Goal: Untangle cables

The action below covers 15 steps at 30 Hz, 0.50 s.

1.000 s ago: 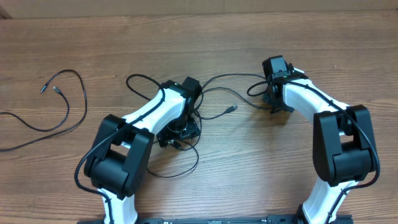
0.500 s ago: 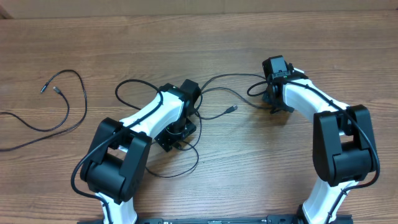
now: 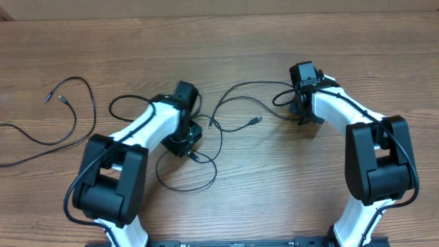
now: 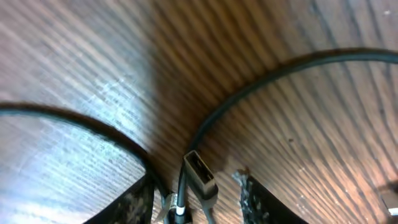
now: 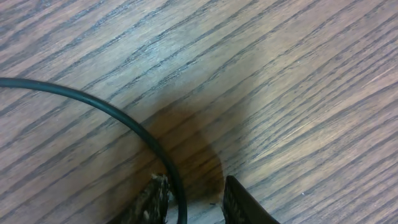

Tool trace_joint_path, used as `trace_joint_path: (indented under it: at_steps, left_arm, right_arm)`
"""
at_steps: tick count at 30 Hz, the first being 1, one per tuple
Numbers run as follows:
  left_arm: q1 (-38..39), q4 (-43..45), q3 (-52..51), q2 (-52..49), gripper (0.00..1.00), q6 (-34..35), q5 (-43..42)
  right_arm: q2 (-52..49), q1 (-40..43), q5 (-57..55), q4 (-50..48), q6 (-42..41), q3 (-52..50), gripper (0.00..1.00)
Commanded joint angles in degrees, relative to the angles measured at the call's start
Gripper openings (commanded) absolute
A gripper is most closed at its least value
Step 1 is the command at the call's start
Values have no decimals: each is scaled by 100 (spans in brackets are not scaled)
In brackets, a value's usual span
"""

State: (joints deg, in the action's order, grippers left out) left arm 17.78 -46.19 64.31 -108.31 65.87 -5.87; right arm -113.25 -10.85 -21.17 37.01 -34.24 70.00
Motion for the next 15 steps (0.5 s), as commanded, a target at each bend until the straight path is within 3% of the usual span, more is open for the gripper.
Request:
trace_joint_path:
  at_steps: [1, 5, 9, 15]
  left_arm:
    - [-181, 505, -485, -616, 47, -1113, -319]
    - [-306, 651, -490, -616, 42, -1480, -389]
    - [-323, 763, -490, -616, 30, -1821, -555]
    - [-319, 776, -490, -616, 25, -2074, -645]
  right_arm:
    - [-186, 0, 433, 4, 26, -223, 29]
    - [-186, 0, 433, 11, 26, -223, 29]
    - [-186, 0, 435, 9, 26, -223, 29]
    - [-186, 0, 433, 9, 26, -223, 29]
